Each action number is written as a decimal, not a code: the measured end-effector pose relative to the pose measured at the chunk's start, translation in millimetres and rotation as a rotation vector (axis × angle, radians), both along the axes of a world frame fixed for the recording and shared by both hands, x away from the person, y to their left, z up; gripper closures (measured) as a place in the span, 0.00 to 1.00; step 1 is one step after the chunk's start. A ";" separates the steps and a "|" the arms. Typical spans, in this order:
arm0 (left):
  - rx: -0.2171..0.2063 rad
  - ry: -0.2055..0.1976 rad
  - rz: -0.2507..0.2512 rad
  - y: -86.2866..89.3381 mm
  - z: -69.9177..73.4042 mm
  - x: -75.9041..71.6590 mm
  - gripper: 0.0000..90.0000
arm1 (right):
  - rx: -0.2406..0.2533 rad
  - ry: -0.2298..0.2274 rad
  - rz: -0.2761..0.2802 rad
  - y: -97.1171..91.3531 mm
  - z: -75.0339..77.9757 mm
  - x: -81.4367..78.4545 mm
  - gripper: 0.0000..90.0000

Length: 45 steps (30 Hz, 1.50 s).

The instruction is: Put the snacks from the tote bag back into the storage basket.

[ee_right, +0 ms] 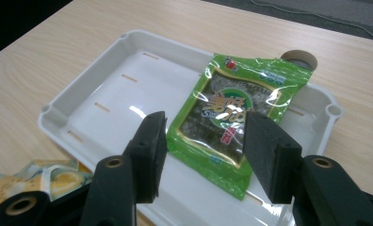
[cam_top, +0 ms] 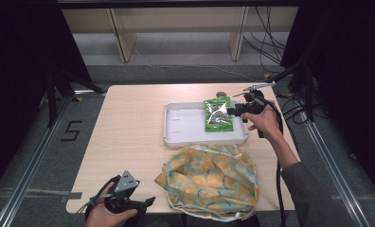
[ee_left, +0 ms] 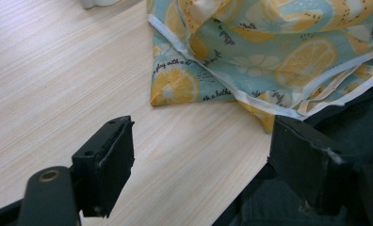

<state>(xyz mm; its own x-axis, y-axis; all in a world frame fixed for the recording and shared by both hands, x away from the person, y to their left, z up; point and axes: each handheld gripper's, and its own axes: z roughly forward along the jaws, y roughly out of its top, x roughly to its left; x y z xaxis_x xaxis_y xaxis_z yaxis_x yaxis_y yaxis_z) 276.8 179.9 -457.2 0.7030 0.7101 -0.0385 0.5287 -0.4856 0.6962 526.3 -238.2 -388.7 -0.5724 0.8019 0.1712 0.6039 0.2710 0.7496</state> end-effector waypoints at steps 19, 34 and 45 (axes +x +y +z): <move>-0.008 0.007 0.013 0.1 -0.1 0.0 0.24 | -0.020 -0.009 0.065 -9.5 -5.1 -43.2 0.50; 0.017 -0.007 -0.006 1.3 1.6 0.4 0.24 | -0.019 0.004 0.046 -24.8 -11.7 -62.3 0.44; 0.002 -0.008 0.000 0.5 1.3 -0.2 0.24 | -0.003 -0.003 0.043 -32.9 -16.2 -77.2 0.43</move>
